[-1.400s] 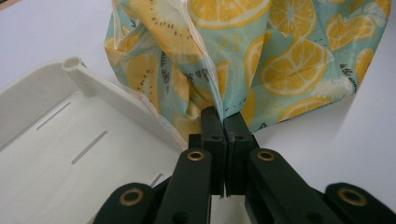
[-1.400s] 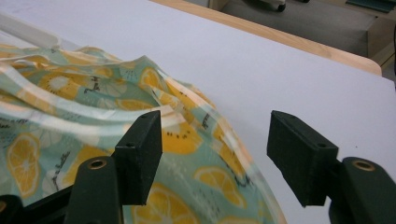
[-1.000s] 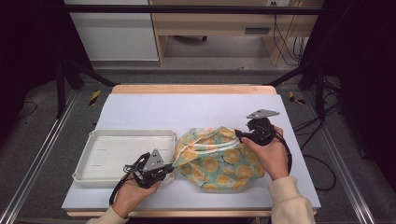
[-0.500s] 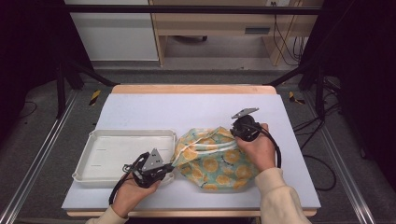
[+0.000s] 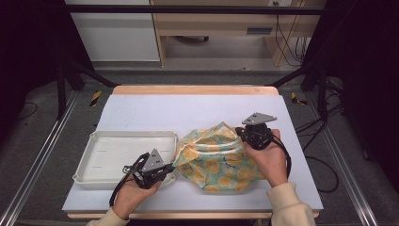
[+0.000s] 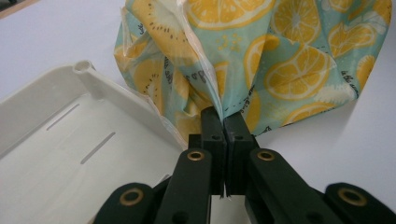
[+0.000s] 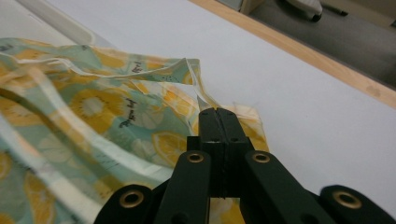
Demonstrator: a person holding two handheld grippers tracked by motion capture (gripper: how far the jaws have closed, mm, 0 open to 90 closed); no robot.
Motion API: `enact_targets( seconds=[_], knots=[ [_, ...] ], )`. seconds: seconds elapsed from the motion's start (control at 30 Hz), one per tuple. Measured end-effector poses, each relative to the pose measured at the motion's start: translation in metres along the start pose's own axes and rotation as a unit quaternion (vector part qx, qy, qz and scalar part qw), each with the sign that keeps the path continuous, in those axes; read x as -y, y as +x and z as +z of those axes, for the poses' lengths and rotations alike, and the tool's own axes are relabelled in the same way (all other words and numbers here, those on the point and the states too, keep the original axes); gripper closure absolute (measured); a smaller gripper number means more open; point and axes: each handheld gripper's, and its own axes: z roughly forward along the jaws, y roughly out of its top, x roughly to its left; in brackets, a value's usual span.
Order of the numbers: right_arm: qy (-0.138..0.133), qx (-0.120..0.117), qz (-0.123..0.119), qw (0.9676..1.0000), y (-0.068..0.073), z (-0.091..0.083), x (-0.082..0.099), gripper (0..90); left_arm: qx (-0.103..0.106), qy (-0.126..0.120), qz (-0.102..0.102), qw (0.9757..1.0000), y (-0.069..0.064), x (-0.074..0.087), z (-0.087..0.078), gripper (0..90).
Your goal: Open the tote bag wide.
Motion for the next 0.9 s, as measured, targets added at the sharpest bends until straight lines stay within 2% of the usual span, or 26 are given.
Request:
enact_targets(
  seconds=[0.03, 0.2, 0.3, 0.4, 0.43, 0.63, 0.67, 0.7, 0.8, 0.9],
  knots=[
    [0.0, 0.0, 0.0, 1.0, 0.0, 0.0, 0.0, 90.0, 0.0, 0.0, 0.0, 1.0, 0.0, 0.0, 0.0, 89.4],
    [-0.038, -0.008, 0.01, 0.9992, 0.009, -0.031, 0.012, 90.0, -0.007, -0.002, -0.002, 1.0, 0.001, 0.0, -0.001, 89.2],
    [-0.057, -0.018, 0.023, 0.998, 0.015, -0.047, 0.027, 90.0, -0.013, -0.005, -0.003, 0.9999, 0.002, 0.0, -0.001, 89.1],
    [-0.066, -0.02, 0.03, 0.9971, 0.022, -0.062, 0.051, 90.0, -0.02, -0.002, 0.001, 0.9998, 0.004, 0.0, -0.001, 89.0],
    [-0.066, -0.02, 0.03, 0.9971, 0.022, -0.062, 0.051, 90.0, -0.02, -0.002, 0.001, 0.9998, 0.004, 0.0, -0.001, 89.0],
    [-0.074, -0.032, 0.058, 0.9951, 0.029, -0.066, 0.084, 90.0, -0.025, -0.004, 0.005, 0.9997, 0.002, 0.0, 0.001, 88.8],
    [-0.068, -0.032, 0.059, 0.9954, 0.032, -0.064, 0.094, 90.0, -0.027, -0.005, 0.006, 0.9996, 0.002, 0.0, 0.002, 88.7],
    [-0.068, -0.032, 0.059, 0.9954, 0.032, -0.064, 0.094, 90.0, -0.027, -0.005, 0.006, 0.9996, 0.002, 0.0, 0.002, 88.7],
    [-0.053, -0.034, 0.069, 0.9956, 0.034, -0.057, 0.113, 90.0, -0.028, -0.005, 0.003, 0.9996, 0.003, 0.0, 0.003, 88.6],
    [-0.046, -0.033, 0.075, 0.9955, 0.034, -0.056, 0.12, 90.0, -0.029, -0.008, 0.003, 0.9995, 0.003, 0.0, 0.004, 88.6]
  ],
)
